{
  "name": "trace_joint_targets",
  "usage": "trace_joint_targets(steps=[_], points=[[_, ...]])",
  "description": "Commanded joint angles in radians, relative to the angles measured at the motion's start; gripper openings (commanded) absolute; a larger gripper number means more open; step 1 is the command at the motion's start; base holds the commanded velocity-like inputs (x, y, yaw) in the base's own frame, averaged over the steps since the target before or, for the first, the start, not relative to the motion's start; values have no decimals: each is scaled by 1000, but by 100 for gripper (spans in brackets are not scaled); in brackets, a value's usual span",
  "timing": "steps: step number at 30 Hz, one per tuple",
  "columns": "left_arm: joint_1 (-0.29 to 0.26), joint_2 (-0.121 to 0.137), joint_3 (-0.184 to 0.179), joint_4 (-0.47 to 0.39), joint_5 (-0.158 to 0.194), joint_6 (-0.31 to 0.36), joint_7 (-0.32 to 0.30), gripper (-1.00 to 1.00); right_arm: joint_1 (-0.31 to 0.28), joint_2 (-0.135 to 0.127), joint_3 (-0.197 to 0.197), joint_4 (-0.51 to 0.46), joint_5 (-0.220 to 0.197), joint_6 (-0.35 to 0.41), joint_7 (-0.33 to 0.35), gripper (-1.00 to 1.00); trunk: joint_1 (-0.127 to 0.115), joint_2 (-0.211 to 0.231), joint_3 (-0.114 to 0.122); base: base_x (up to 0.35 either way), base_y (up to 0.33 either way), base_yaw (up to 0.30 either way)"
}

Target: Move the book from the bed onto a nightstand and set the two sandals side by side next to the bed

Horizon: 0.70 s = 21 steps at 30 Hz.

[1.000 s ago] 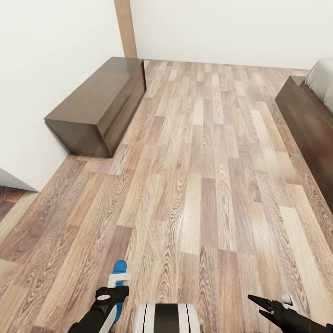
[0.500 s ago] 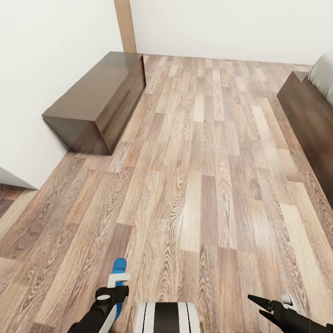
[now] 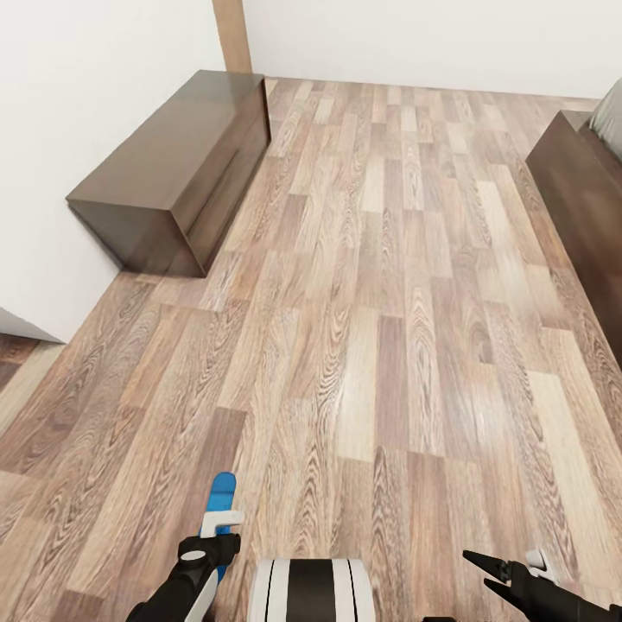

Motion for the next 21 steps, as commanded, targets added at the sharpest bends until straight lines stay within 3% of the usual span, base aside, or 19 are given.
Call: trace_joint_targets(steps=[1,4,12,21], points=[[0,1,-5,-2,10,4,9,100,0,0,-1,0,-2,6,1,100,0,0,-1,0,0,0],[0,2,-5,-2,10,4,9,100,0,0,-1,0,-2,6,1,100,0,0,-1,0,0,0],[0,2,-5,-3,10,4,9,100,0,0,-1,0,-2,6,1,100,3,-2,-32,0,0,0],[0,2,-5,-7,10,4,13,100,0,0,-1,0,-2,6,1,100,3,-2,-32,0,0,0]])
